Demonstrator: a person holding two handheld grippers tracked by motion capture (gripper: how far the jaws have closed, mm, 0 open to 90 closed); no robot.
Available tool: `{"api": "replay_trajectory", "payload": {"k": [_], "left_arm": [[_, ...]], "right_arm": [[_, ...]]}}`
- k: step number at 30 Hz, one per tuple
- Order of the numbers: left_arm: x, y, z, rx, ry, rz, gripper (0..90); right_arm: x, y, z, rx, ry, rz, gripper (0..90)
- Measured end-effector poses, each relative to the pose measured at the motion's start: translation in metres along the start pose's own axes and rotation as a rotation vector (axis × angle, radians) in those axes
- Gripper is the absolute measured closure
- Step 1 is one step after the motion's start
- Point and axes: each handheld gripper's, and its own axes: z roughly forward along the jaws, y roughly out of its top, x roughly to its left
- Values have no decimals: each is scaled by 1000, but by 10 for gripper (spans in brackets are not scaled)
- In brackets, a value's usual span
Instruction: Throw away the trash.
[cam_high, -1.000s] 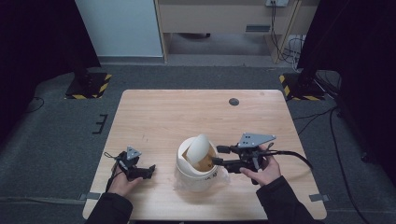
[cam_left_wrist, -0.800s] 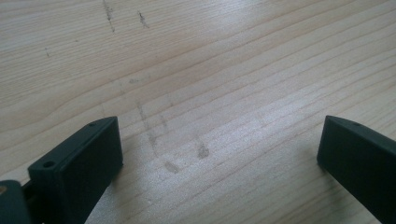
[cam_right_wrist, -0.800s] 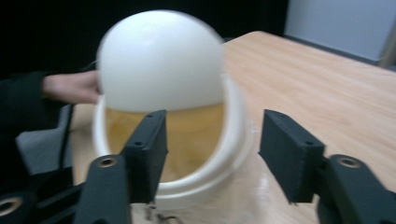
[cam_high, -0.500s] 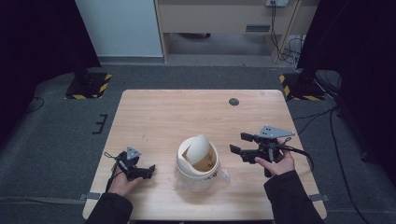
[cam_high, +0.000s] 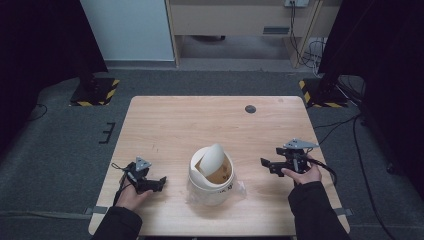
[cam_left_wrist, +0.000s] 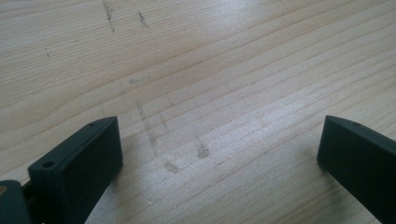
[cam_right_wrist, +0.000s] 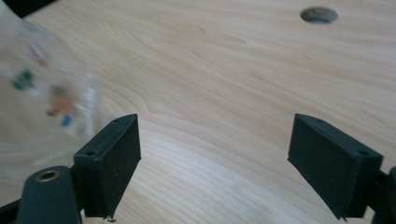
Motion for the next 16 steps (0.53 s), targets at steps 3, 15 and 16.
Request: {"api": "replay_trajectory", "payload": {"k": [3, 15, 16], "left_arm": [[0, 0, 0, 0, 0, 0, 0], [0, 0, 0, 0, 1, -1, 0], [0, 0, 0, 0, 1, -1, 0]], "right_arm": [[-13, -11, 5, 45, -48, -3, 140], [-41, -32, 13, 149, -149, 20, 107], [-42, -33, 13, 153, -155, 25, 107]]}}
